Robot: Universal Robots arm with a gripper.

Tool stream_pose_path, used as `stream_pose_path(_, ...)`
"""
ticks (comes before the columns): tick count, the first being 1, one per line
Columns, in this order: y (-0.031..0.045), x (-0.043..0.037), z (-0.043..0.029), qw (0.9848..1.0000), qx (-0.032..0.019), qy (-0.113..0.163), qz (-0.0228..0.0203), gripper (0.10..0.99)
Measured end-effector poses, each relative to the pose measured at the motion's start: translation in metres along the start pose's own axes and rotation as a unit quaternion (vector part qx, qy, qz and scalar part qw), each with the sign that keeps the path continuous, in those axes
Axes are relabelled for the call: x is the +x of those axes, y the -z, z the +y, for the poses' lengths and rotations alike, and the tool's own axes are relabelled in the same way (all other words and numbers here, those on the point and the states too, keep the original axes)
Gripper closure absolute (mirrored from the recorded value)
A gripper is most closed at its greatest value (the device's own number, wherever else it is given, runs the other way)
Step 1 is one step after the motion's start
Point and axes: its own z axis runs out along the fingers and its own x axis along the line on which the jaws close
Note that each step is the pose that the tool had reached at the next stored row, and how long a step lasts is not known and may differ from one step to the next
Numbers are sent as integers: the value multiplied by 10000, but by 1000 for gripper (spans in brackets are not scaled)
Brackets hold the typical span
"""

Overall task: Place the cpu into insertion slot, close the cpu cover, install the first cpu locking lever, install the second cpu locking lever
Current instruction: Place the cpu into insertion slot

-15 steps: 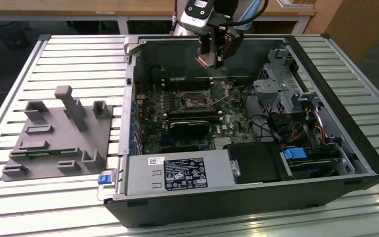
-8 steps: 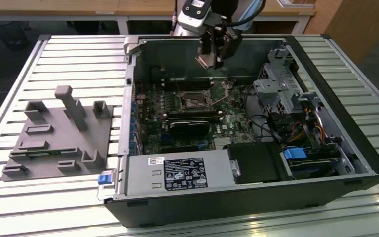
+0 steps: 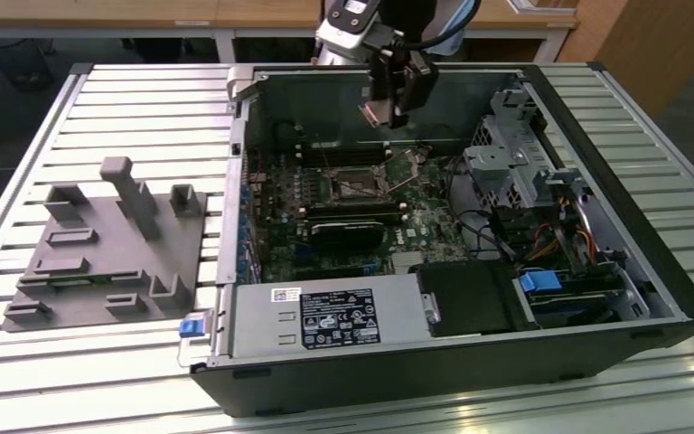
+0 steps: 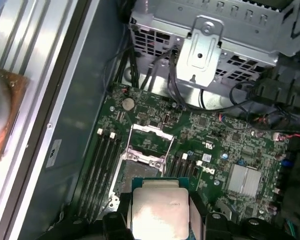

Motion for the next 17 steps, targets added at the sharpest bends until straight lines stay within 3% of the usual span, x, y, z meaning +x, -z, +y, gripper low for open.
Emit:
stream_pose_path(7, -31, 1, -3, 9988, -7, -489, -42, 545)
stream_pose_path(17, -84, 9, -5, 9946, -16, -1030, -87, 545)
